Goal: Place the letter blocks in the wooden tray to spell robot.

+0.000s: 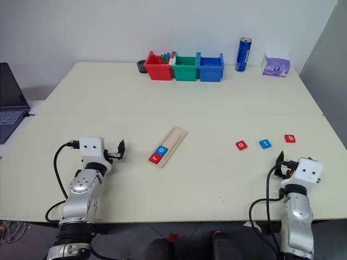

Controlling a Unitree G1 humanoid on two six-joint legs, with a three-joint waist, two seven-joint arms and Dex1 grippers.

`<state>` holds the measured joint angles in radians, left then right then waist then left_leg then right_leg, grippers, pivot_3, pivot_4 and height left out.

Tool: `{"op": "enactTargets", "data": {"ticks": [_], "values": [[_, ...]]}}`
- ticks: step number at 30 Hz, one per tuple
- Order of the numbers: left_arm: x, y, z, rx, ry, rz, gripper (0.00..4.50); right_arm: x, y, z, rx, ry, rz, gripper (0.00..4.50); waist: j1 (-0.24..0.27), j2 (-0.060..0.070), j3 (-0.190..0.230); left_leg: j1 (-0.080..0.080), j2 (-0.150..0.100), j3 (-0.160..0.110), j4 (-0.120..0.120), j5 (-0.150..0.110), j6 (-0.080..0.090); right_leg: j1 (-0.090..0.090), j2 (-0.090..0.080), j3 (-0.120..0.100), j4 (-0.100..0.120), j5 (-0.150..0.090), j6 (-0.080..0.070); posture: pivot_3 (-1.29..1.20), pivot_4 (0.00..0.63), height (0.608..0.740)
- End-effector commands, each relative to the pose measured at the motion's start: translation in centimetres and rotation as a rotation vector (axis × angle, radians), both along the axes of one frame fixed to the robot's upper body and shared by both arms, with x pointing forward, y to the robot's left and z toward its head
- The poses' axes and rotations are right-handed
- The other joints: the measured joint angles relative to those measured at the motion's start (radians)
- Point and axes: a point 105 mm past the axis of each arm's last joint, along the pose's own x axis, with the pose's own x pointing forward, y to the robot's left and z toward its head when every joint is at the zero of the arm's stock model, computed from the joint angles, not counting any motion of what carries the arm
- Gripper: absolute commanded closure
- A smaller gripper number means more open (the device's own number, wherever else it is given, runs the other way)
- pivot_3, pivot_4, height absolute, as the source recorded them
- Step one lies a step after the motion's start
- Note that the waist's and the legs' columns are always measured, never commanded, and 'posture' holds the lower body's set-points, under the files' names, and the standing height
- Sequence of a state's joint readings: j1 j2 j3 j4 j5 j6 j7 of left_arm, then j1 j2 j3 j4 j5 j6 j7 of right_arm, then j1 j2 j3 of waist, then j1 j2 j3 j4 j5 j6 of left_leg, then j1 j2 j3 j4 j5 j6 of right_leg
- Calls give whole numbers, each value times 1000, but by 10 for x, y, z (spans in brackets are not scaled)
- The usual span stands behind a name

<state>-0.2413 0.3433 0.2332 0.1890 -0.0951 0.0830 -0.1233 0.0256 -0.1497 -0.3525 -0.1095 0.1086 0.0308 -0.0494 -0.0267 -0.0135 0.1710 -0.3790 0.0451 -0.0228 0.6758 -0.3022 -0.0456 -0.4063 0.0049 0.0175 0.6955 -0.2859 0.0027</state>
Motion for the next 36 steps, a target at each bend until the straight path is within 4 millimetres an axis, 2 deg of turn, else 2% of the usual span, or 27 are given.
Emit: {"op": "enactTargets", "data": {"ticks": [1, 17, 22, 25, 29, 32, 34, 36], "values": [[-2, 6, 19, 25, -69, 23, 0, -1, -6, 10, -24, -40, -17, 17, 0, 0, 0, 0, 0, 0, 0, 0, 0, 0, 0, 0, 0, 0, 0, 0, 150, 740], [3, -1, 19, 84, -43, 22, 0, -3, -2, 4, -16, -13, 8, 17, 0, 0, 0, 0, 0, 0, 0, 0, 0, 0, 0, 0, 0, 0, 0, 0, 150, 740], [5, -2, 9, 69, -9, 40, 0, -9, -13, 4, -13, -21, -49, 17, 0, 0, 0, 0, 0, 0, 0, 0, 0, 0, 0, 0, 0, 0, 0, 0, 150, 740], [4, -4, 20, 45, -51, 7, 0, -11, -10, 4, -14, -18, -37, 17, 0, 0, 0, 0, 0, 0, 0, 0, 0, 0, 0, 0, 0, 0, 0, 0, 150, 740], [3, -6, 17, 54, -15, -16, 0, -13, -7, 2, -10, -13, -27, 17, -1, 0, 0, 0, 0, 0, 0, 0, 0, 0, 0, 0, 0, 0, 0, 0, 150, 740], [4, -21, 25, 4, -35, -104, 0, -13, 0, 4, -12, -20, 14, 17, -1, 0, 0, 0, 0, 0, 0, 0, 0, 0, 0, 0, 0, 0, 0, 0, 150, 740], [5, -34, 30, -68, -33, -188, 0, -10, 14, 8, 2, -28, 113, 17, 0, 0, 0, 0, 0, 0, 0, 0, 0, 0, 0, 0, 0, 0, 0, 0, 150, 740], [1, -57, 39, -109, -25, -362, 0, -5, 56, 18, 74, -38, 386, 17, -1, 0, 0, 0, 0, 0, 0, 0, 0, 0, 0, 0, 0, 0, 0, 0, 150, 740]]}}
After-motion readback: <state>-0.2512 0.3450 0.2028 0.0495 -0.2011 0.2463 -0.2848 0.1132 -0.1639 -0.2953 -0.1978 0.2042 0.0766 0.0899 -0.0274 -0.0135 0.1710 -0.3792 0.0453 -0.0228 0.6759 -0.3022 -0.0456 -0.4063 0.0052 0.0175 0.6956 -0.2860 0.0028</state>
